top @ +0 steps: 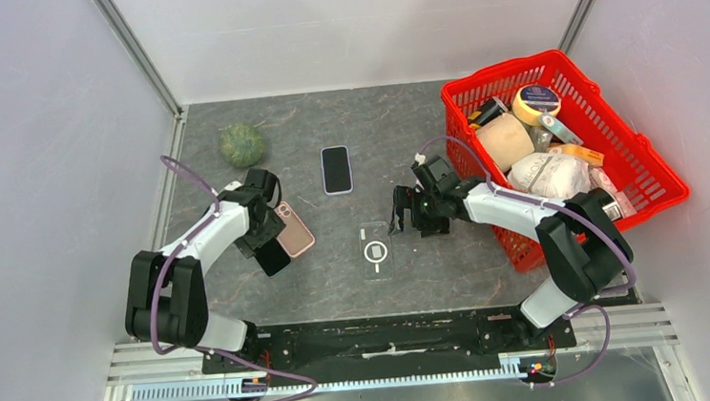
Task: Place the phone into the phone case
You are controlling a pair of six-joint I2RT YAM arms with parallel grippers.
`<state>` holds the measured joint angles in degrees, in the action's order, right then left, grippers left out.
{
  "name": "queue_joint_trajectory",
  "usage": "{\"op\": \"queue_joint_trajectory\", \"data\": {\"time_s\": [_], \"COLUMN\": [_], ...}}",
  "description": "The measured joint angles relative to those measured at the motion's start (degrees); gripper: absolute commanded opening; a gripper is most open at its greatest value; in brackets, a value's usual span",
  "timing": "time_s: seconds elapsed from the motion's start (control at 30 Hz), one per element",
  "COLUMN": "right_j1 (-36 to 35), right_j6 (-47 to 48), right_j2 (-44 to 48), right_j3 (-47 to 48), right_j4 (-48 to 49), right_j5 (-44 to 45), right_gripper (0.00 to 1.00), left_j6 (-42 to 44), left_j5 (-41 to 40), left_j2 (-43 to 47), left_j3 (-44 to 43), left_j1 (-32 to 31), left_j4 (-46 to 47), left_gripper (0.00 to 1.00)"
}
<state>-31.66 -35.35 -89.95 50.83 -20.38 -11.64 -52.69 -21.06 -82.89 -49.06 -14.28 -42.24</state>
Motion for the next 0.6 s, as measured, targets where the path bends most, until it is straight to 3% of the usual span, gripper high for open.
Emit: {"op": "queue_joint_trajectory", "data": {"time_s": [0.6], "right_j1": [0.0], "right_j6": [0.07], "right_j2": [0.0], "right_j3": [0.0], "right_j4": [-0.28], "right_j5": [0.11], "right_gripper": [0.97], "left_j6": [-0.04], "left_j5": [-0.76], "left_j2": [-4.07], "left_j3": [-0.7], "left_j1": [0.0], "left_j4": [-0.22], "left_gripper": [0.7]}}
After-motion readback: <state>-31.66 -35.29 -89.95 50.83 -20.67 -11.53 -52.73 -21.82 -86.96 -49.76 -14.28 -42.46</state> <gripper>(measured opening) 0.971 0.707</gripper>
